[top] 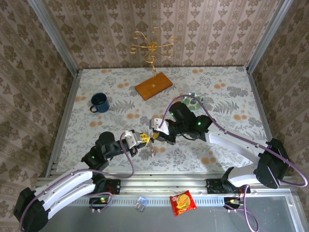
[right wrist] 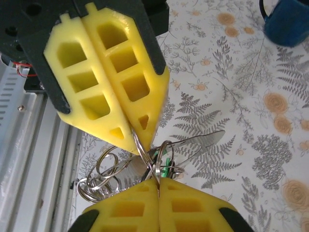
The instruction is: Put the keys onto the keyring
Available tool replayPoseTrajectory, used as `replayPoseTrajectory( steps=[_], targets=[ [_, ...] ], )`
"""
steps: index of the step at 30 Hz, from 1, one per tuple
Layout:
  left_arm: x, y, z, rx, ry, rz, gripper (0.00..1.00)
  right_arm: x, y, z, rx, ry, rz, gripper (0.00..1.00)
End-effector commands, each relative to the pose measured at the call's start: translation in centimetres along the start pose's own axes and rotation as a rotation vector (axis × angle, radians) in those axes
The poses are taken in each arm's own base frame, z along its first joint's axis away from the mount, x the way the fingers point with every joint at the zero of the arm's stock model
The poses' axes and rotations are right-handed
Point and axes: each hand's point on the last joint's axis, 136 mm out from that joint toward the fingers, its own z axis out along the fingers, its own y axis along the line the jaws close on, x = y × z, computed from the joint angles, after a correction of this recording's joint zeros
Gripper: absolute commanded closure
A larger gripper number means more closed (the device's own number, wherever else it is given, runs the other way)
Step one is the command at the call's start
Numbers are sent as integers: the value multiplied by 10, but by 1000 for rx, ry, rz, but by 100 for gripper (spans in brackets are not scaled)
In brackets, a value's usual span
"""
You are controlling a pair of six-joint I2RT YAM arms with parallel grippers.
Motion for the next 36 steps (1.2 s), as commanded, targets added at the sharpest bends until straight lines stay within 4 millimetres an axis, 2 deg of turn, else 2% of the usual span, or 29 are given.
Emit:
replayPoseTrajectory(
  steps=[1,7,12,13,15,18,23,36],
  targets=[
    [-18,-1,-1,12,-74,10,100,-1,2,-2,-3,-10,1,100],
    [-25,-1,2,20,-90,32,100,14,12,13,-77,79,11,100],
    [-21,1,4,13,-77,44,100,7,5,9,-42,49,24,98],
    [-20,1,4,13,-76,41,100,7,3,9,-32,38,33,92],
    [-20,0,3,14,-77,38,100,-2,-3,-4,13,-16,35,78],
    [-20,-1,2,16,-87,28,100,-7,-6,-13,42,-75,34,73],
    [-25,-3,0,23,-132,-1,100,-14,-2,-15,24,-128,31,73],
    [-28,-4,0,26,-166,-24,100,-14,7,-2,-70,-139,55,73]
  ],
)
